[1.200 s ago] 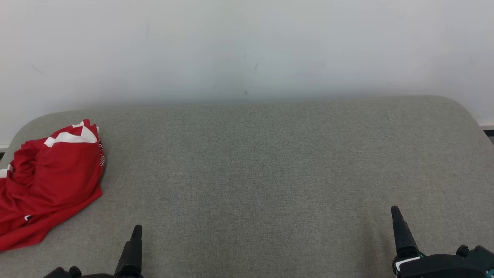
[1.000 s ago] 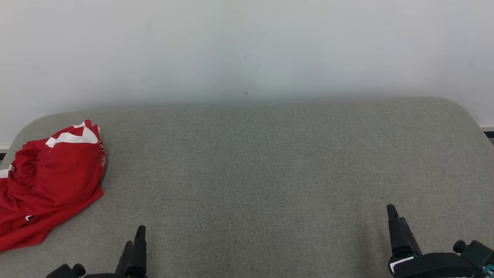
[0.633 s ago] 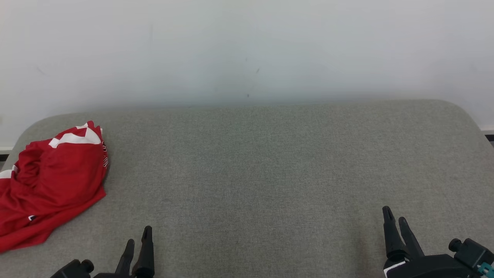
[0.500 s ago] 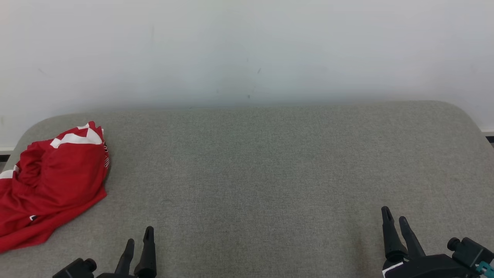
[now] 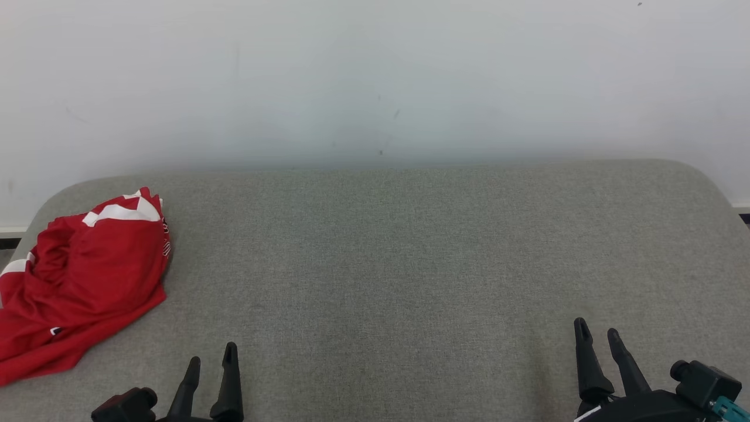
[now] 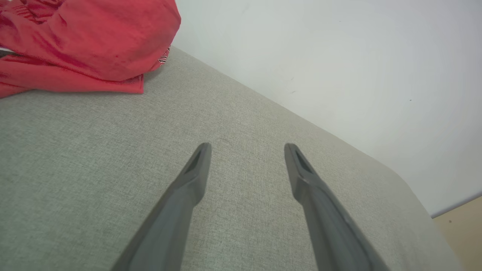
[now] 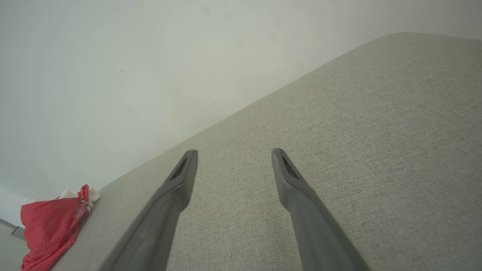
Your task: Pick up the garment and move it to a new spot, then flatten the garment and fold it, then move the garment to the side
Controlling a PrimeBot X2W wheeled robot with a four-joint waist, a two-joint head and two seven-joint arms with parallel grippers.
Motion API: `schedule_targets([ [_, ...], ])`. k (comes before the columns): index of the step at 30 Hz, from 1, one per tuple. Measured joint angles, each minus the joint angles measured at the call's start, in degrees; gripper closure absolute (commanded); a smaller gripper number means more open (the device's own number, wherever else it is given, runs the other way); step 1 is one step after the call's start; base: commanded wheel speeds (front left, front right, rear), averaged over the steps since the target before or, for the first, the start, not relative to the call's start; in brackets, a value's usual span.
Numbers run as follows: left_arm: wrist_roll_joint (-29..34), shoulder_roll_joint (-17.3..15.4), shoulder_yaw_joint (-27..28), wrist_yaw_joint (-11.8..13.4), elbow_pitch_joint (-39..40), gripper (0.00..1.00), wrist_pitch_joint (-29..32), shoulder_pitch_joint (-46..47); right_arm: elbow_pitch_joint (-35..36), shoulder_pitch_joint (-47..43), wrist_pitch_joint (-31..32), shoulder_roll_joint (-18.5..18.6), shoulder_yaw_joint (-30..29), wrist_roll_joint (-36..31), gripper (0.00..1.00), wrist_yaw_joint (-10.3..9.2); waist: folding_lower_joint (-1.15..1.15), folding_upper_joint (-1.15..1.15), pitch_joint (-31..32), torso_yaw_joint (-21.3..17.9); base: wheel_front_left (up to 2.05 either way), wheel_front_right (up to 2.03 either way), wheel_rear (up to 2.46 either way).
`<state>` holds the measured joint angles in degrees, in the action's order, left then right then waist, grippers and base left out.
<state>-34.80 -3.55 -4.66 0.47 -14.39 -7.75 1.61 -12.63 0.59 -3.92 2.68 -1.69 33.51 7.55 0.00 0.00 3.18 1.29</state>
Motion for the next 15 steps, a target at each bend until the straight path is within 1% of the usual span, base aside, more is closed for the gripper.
schedule_targets([
  [5,2.56,0.03,0.01,0.08,0.70,0.00,-0.92,-0.30,-0.08,-0.39,-0.22,0.01,0.23,-3.58,0.00,0.00,0.00,0.00,0.24,0.20,0.00,0.00,0.00],
  [15,5.41,0.27,0.18,0.11,0.92,0.00,-2.35,-1.02,-0.30,-0.75,-1.13,0.03,0.87,-8.56,0.00,0.00,0.00,0.00,0.76,0.47,0.00,0.00,0.00],
])
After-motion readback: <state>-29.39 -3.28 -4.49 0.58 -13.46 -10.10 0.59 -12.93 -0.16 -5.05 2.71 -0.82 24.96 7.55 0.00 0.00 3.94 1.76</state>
